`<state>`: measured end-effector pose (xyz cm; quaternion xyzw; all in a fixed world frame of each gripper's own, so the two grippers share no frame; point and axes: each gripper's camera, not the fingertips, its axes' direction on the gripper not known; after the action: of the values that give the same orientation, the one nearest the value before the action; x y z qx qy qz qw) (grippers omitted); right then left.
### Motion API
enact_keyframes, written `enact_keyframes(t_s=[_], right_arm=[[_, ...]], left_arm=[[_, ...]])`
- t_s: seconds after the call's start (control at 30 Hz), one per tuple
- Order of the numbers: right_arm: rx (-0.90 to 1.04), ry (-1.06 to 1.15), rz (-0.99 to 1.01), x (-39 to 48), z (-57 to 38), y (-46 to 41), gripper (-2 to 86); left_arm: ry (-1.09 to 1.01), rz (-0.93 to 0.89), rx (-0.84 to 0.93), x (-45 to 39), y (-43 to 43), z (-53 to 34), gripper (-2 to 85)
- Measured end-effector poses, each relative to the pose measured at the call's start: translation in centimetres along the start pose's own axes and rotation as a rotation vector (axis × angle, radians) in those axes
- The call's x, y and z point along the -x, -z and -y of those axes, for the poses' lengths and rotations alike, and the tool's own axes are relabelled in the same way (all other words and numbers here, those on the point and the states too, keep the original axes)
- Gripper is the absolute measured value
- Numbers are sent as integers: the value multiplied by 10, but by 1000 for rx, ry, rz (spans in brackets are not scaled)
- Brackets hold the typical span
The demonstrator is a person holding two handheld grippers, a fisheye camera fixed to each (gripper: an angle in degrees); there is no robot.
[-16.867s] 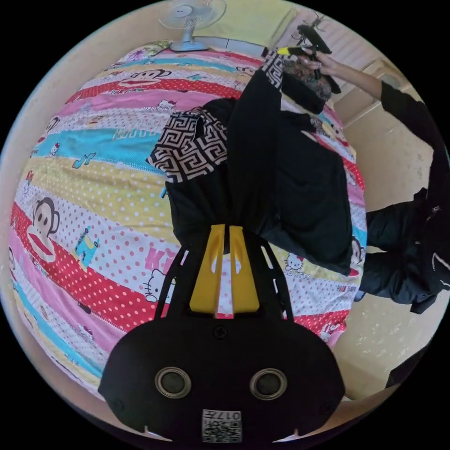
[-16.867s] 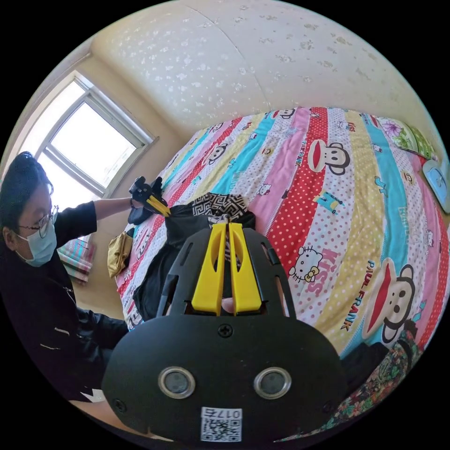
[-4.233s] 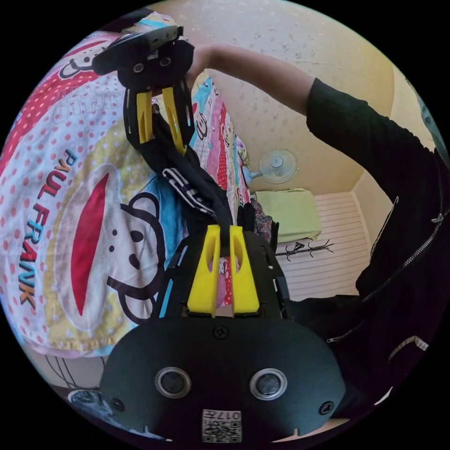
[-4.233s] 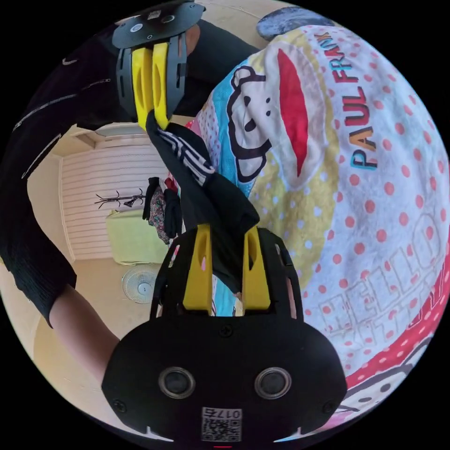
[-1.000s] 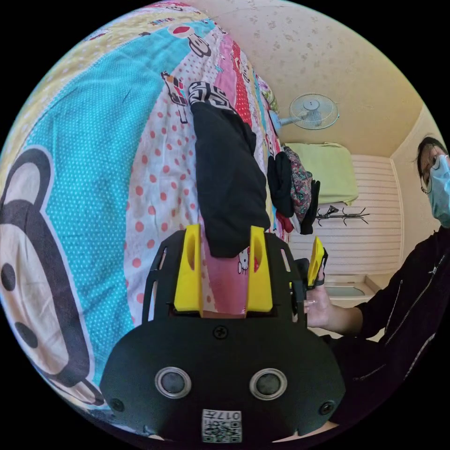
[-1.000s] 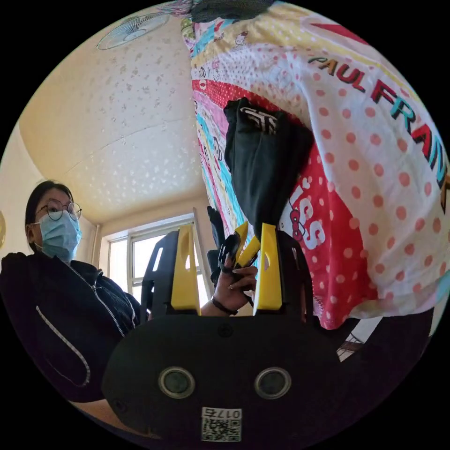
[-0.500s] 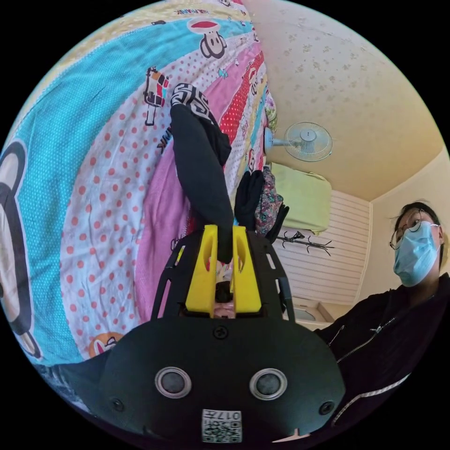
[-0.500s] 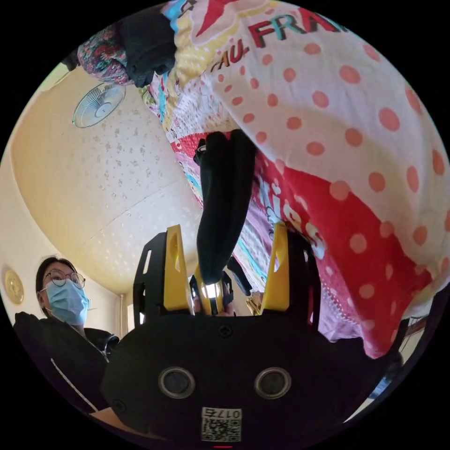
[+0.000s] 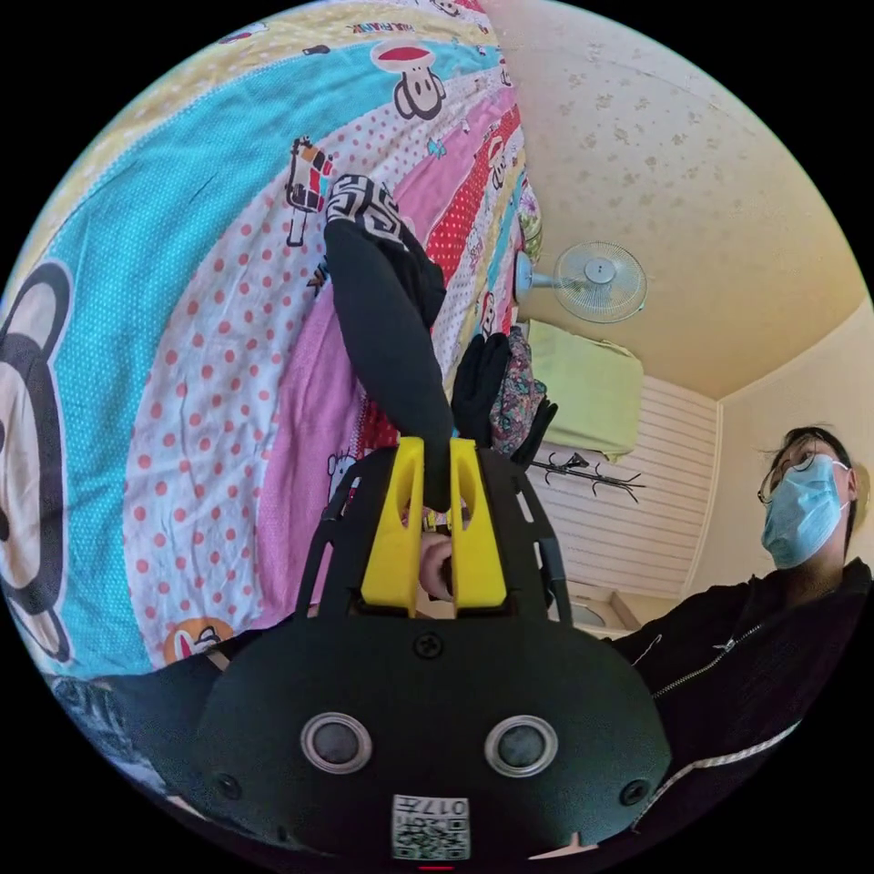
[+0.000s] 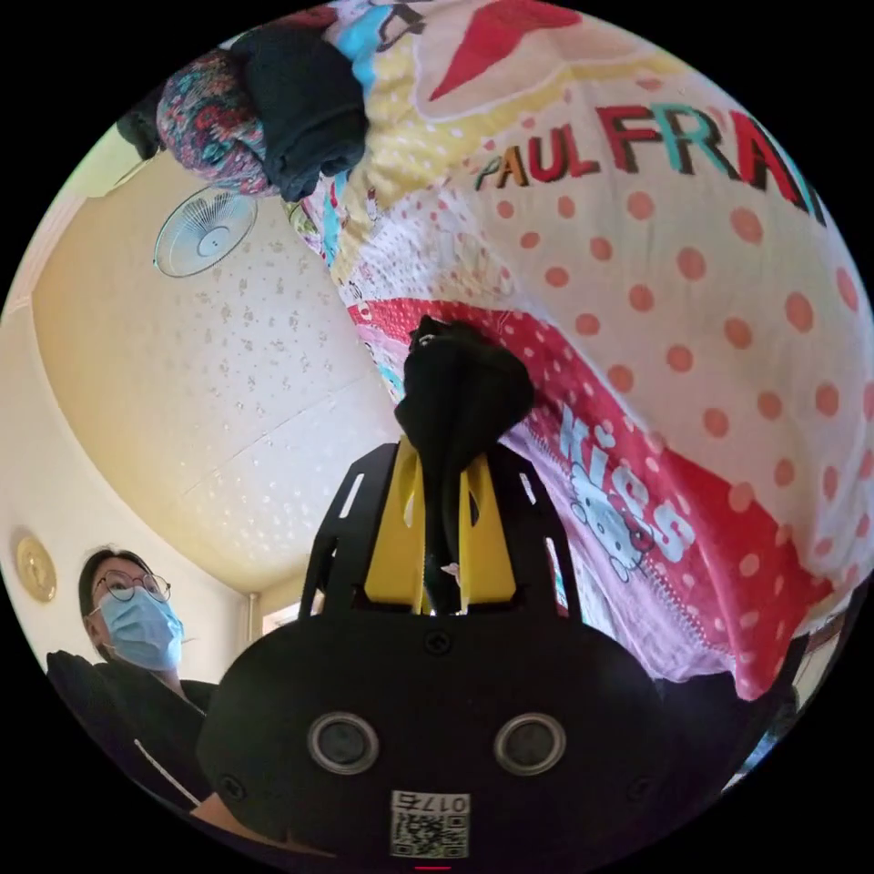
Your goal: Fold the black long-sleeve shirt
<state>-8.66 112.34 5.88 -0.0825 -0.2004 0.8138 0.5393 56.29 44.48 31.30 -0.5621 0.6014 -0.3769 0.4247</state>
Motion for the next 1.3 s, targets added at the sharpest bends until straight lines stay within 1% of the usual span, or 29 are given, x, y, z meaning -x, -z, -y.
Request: enact_keyframes(t_s=[0.1,0.17,0.27,0.4,0.43,0.5,0.53,0.6,0.63,0.67,0.7,0.77,0.8,0.83,0.93,1.0,1.03,1.07,1.1,1.13,1.17,1.2,1.23,1.3], right_arm=[[85,39,-46,30,-17,12,53],[125,3,-58,48,-36,29,52],[104,-75,-19,68,-55,53,51],[66,-47,38,109,-58,71,48],[45,-33,80,126,-53,76,48],[15,1,159,156,-42,82,47],[1,45,211,182,-32,87,47],[-6,144,274,227,-14,95,48],[-6,235,308,260,-3,102,49],[-8,336,335,293,6,110,49],[-13,388,346,309,11,114,49],[-32,527,367,354,28,131,50],[-35,550,362,361,33,134,50],[-34,580,335,370,47,140,51],[-21,596,203,358,88,147,52],[-47,547,123,325,114,150,52],[-72,493,77,294,131,151,53],[-85,432,30,258,148,152,54],[-85,418,5,240,155,153,55],[-80,341,-21,201,163,157,56],[-102,262,74,167,161,163,57],[-113,236,142,154,158,165,57],[-127,220,230,138,148,167,56],[-139,234,235,126,130,172,48]], left_arm=[[-51,46,44,-31,23,-11,52],[-54,52,60,-48,34,-23,52],[-56,39,89,-78,41,-36,51],[-77,-2,99,-131,25,-21,51],[-89,-11,103,-141,19,-16,51],[-193,-44,127,-193,-8,11,51],[-226,-53,134,-209,-16,18,51],[-366,-103,163,-277,-51,46,51],[-406,-117,169,-295,-60,52,51],[-491,-145,179,-332,-77,62,51],[-577,-162,192,-367,-94,70,51],[-702,-154,204,-410,-119,76,51],[-760,-124,211,-428,-137,80,52],[-772,-106,214,-433,-147,83,52],[-776,-2,226,-421,-200,102,52],[-680,55,265,-368,-251,120,53],[-655,68,275,-350,-263,124,53],[-592,103,292,-310,-288,130,55],[-480,152,301,-263,-311,132,61],[-416,176,301,-238,-320,130,64],[-304,212,321,-196,-336,121,75],[-243,210,338,-167,-343,109,82],[-223,188,333,-156,-343,103,84],[-218,112,269,-138,-329,77,87]])
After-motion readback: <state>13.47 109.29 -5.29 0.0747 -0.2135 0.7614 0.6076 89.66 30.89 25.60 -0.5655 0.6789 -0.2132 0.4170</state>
